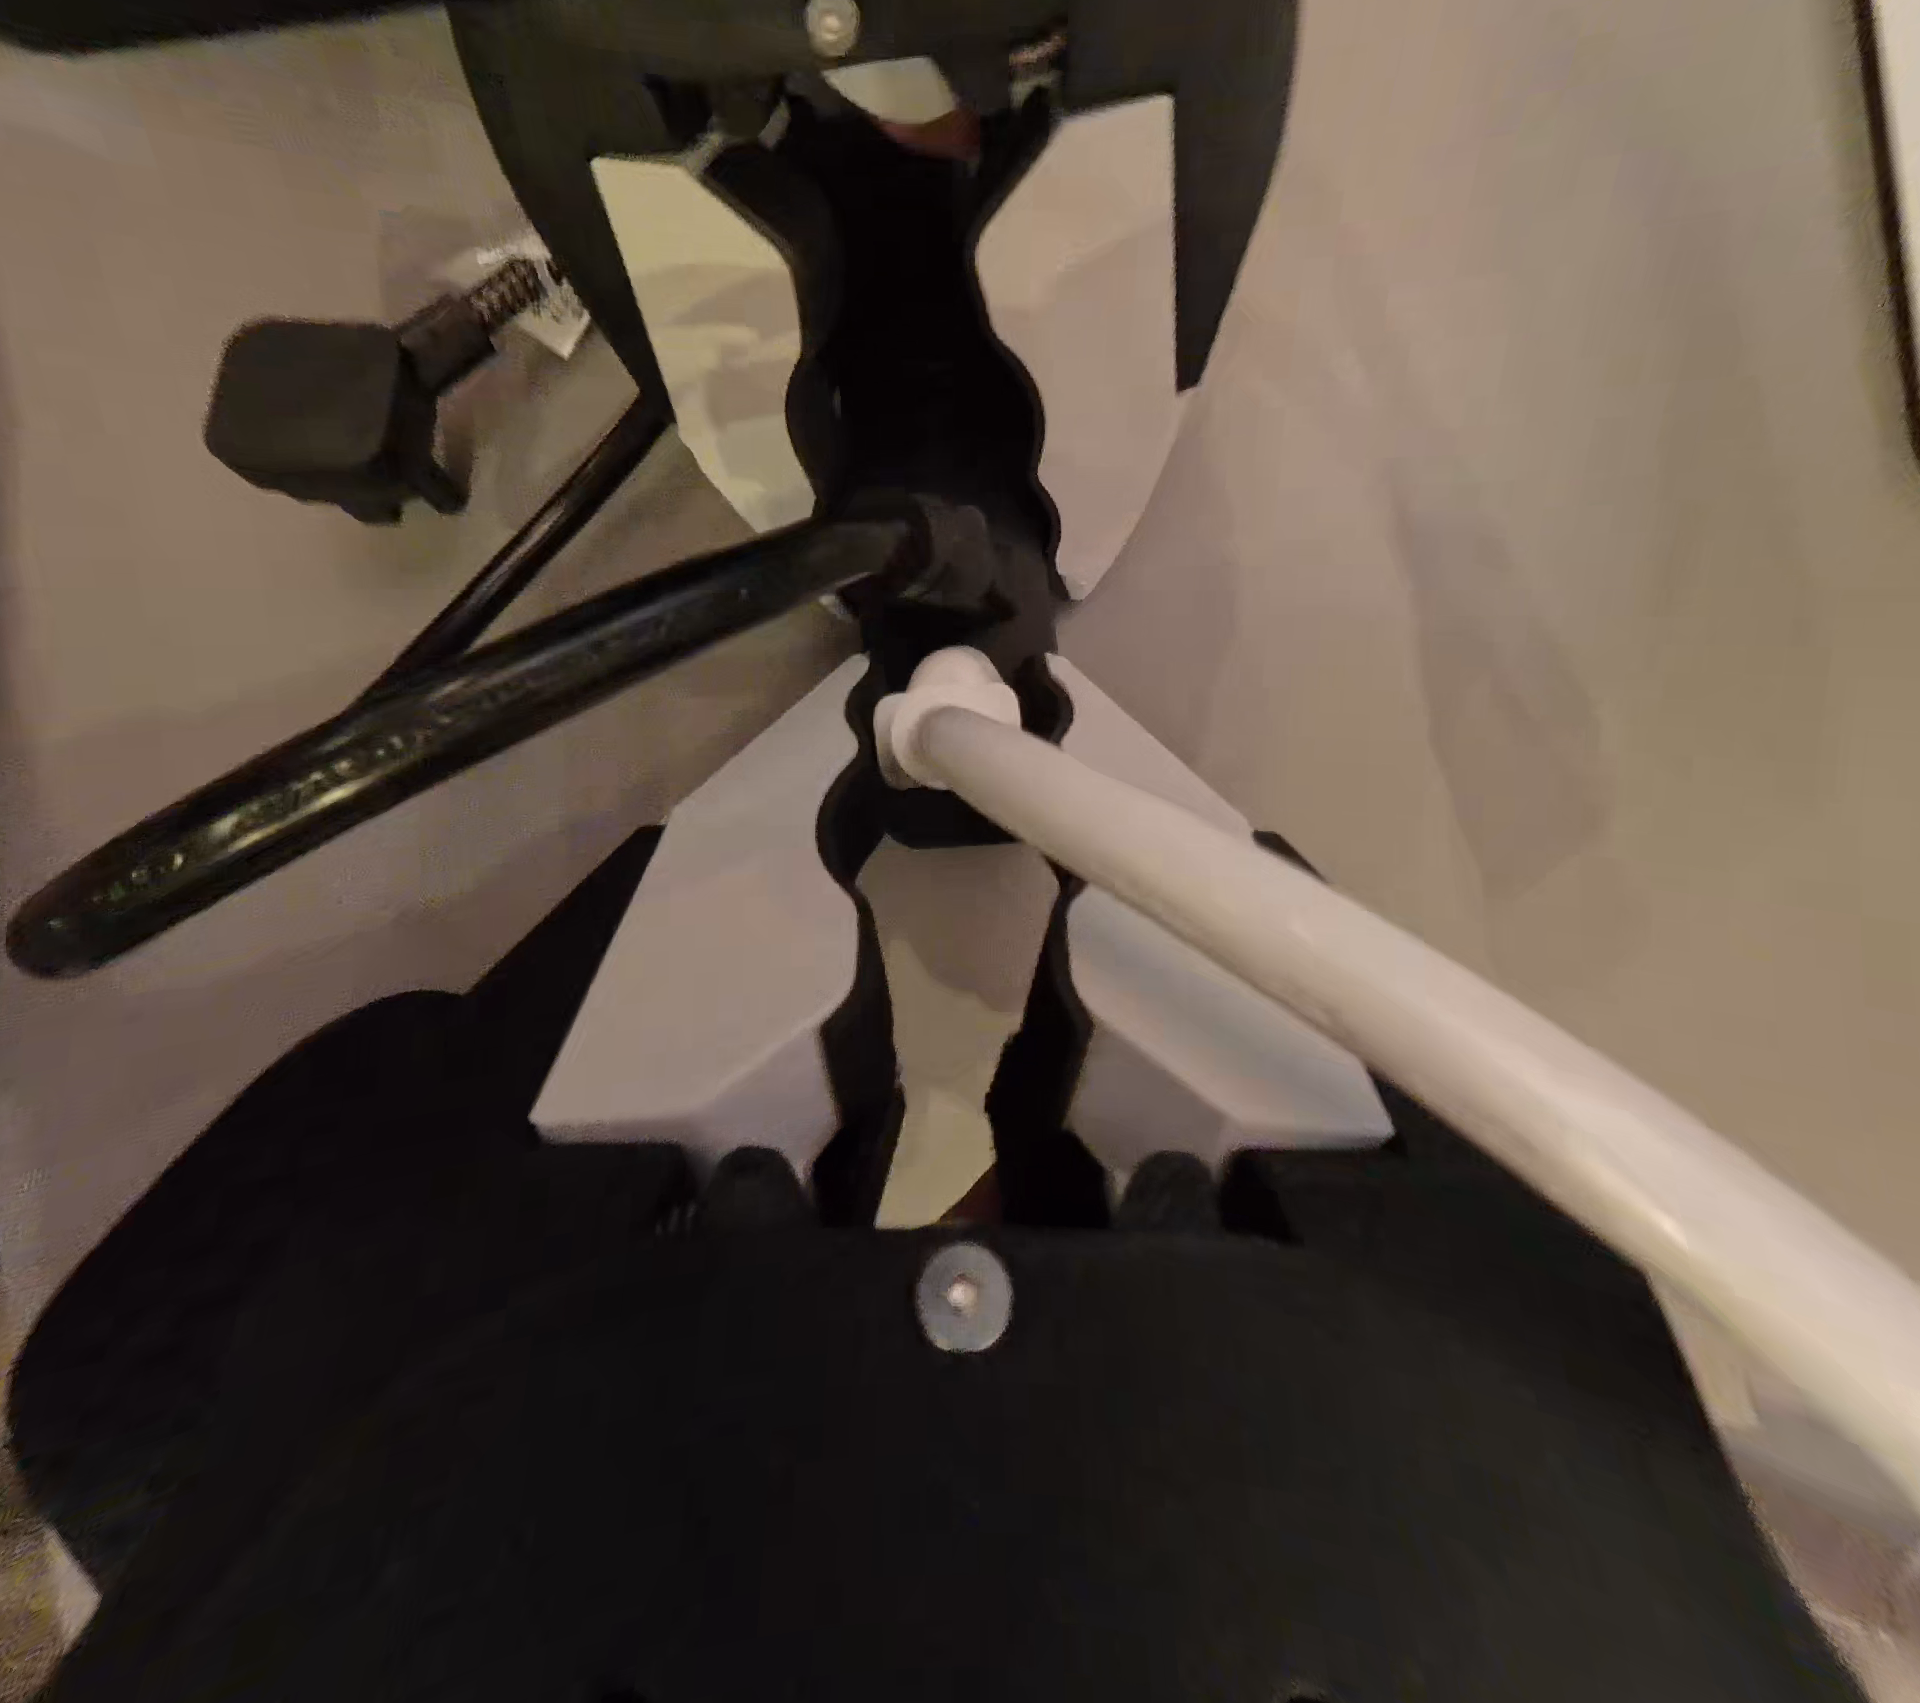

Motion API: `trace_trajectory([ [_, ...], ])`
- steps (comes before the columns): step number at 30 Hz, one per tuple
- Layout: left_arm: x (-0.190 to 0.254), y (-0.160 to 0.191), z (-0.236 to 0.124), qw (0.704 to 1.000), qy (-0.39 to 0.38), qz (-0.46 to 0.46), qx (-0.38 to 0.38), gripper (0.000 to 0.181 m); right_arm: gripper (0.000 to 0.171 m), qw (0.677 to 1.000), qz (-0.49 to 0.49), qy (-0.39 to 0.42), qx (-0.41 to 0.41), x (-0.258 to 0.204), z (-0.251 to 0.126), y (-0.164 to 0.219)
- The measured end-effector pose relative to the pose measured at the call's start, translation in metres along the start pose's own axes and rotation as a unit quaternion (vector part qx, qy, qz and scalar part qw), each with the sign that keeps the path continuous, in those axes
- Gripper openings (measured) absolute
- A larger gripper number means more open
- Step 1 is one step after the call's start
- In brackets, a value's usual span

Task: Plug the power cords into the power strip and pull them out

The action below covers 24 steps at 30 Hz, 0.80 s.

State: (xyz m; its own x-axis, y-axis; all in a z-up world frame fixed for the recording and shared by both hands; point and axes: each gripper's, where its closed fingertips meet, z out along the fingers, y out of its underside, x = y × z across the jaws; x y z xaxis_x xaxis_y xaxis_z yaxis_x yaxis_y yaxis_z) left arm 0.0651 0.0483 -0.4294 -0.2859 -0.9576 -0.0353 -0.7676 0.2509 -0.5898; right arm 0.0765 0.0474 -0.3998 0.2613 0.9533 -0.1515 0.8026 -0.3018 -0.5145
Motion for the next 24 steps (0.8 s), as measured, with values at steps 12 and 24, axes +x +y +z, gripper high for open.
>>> trace_trajectory([
  [12, -0.004, -0.001, 0.002, 1.0, -0.01, -0.011, 0.008, 0.045, 0.025, 0.994, 0.002, 0.108, 0.009, 0.007, -0.003, -0.001],
  [24, -0.004, -0.002, 0.002, 0.999, -0.02, -0.029, -0.012, 0.045, 0.024, 0.967, 0.161, 0.193, 0.032, 0.011, -0.006, 0.012],
])
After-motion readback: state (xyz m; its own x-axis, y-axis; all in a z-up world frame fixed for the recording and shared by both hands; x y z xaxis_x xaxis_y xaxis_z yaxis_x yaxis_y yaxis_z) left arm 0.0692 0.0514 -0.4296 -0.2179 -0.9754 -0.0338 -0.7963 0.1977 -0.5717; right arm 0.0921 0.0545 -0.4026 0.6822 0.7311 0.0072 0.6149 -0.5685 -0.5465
